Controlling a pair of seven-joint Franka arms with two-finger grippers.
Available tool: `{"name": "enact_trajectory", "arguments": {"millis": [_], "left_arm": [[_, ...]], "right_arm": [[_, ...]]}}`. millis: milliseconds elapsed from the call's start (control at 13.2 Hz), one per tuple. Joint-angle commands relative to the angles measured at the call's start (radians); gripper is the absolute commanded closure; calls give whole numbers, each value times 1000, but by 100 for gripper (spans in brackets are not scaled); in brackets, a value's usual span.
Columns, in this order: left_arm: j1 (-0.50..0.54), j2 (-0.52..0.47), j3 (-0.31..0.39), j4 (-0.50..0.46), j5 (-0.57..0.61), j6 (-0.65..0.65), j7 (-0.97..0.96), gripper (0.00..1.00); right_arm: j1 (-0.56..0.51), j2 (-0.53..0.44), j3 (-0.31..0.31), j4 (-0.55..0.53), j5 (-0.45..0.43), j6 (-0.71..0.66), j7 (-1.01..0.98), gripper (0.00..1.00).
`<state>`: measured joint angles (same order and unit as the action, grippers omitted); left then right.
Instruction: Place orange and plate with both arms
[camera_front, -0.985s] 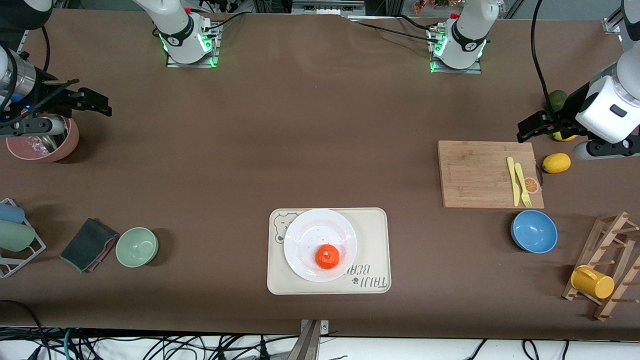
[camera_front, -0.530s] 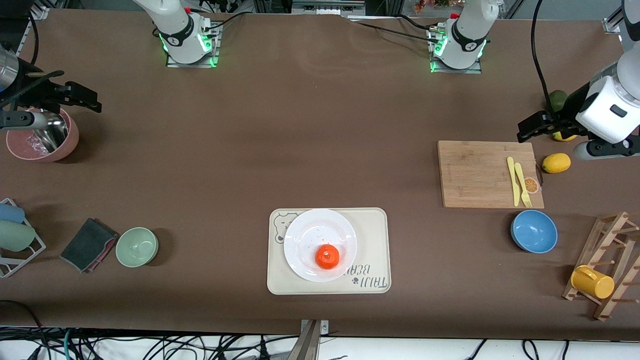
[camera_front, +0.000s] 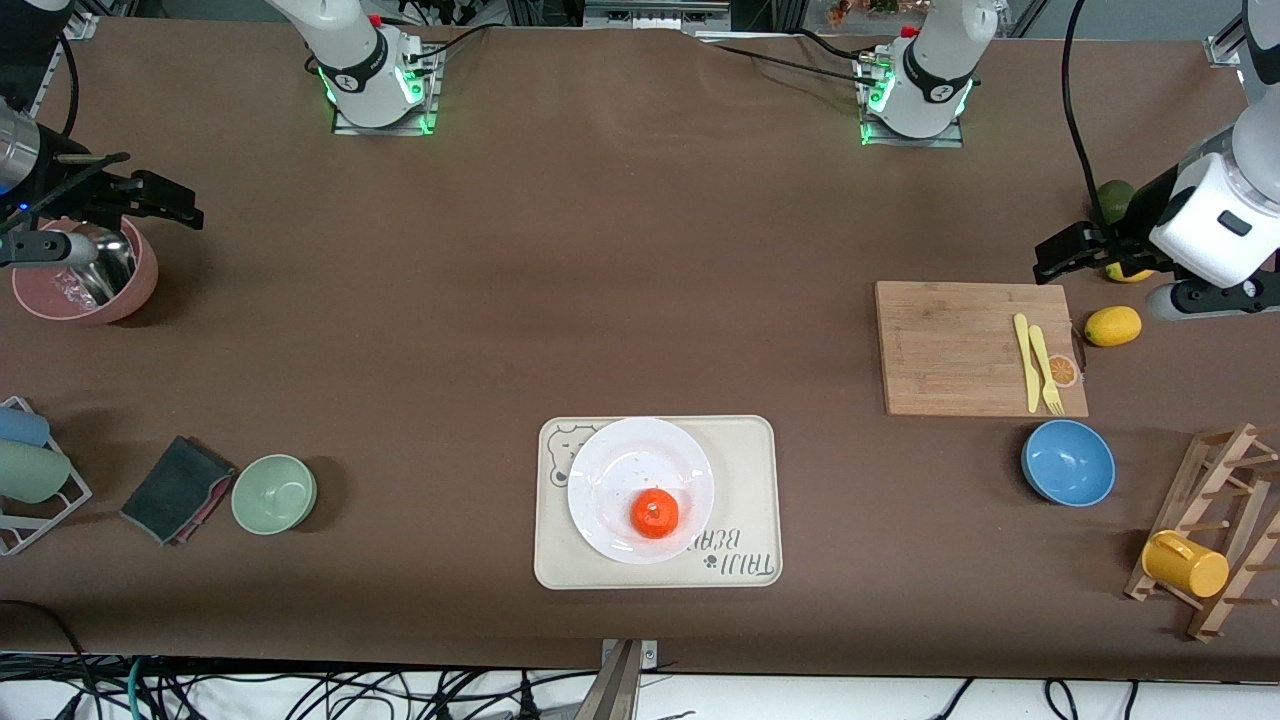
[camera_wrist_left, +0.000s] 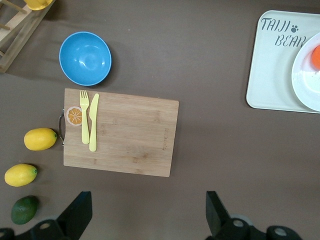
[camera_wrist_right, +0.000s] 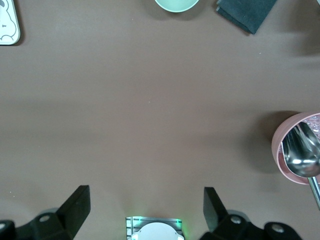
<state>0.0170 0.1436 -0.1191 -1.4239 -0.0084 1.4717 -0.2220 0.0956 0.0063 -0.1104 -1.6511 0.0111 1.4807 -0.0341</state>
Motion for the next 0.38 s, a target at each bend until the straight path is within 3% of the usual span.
{"name": "enact_trajectory", "arguments": {"millis": [0,303], "left_arm": [[3,-18,-4,-27,10,-5,15,0],[4,-48,-5,-73,10,1,15,0]], "right_arm": [[-7,4,5,19,-23,-13,14,0],[-7,4,5,19,-25,-16,16,0]]}}
